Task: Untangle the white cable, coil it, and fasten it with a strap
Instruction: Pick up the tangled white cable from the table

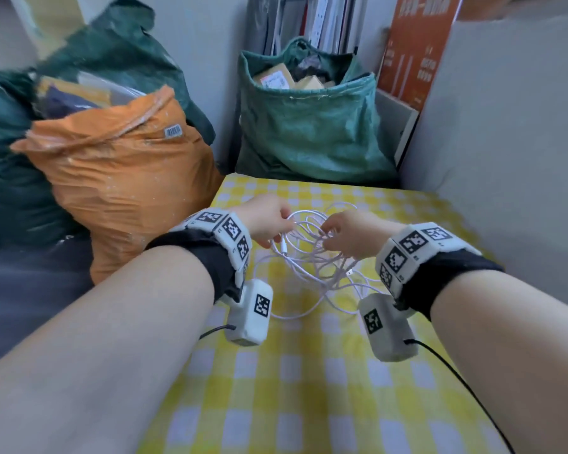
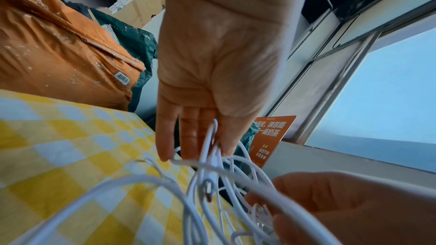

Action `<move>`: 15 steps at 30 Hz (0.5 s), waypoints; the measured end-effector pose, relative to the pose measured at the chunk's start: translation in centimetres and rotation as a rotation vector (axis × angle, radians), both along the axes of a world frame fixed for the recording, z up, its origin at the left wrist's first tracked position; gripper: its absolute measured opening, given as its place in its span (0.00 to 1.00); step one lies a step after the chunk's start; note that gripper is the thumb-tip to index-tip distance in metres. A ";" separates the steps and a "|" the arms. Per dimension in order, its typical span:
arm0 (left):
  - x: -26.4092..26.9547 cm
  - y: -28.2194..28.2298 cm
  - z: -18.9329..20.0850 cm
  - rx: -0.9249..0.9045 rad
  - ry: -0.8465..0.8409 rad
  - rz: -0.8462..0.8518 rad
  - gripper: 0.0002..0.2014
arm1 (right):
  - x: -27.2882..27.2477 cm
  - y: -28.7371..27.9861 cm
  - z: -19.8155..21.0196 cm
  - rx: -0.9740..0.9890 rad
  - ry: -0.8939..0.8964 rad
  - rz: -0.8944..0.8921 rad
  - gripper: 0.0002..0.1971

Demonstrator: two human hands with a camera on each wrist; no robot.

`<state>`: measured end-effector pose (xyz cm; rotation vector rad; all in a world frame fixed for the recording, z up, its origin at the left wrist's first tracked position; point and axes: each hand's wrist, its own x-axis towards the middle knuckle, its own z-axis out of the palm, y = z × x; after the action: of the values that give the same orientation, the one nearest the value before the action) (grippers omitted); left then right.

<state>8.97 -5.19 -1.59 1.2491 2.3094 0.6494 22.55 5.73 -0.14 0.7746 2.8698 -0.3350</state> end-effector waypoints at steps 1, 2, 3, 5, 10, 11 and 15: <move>0.8 -0.7 0.6 0.027 -0.003 0.013 0.09 | 1.1 -0.6 0.6 0.011 0.019 0.002 0.20; 1.4 -1.1 1.2 0.043 0.018 0.021 0.08 | 1.9 -0.9 1.0 0.019 0.038 0.005 0.20; 2.0 -1.6 1.9 0.052 0.070 0.018 0.07 | 2.6 -1.3 1.4 0.034 0.057 0.006 0.19; 3.2 -2.4 3.1 0.046 0.198 0.007 0.09 | 4.0 -1.9 2.1 0.067 0.081 0.003 0.18; 5.2 -3.8 5.3 0.159 0.110 -0.022 0.10 | 5.9 -3.3 3.7 0.062 0.149 -0.052 0.18; 5.6 -3.9 5.6 0.194 0.049 -0.030 0.10 | 6.1 -3.6 4.0 0.040 0.189 -0.072 0.19; 7.4 -4.9 7.4 0.349 -0.088 -0.029 0.08 | 7.0 -5.0 5.1 -0.131 0.356 -0.116 0.22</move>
<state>16.34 -10.08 5.78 1.3679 2.1630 1.1108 29.52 0.70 4.99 0.9428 3.0887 -0.7367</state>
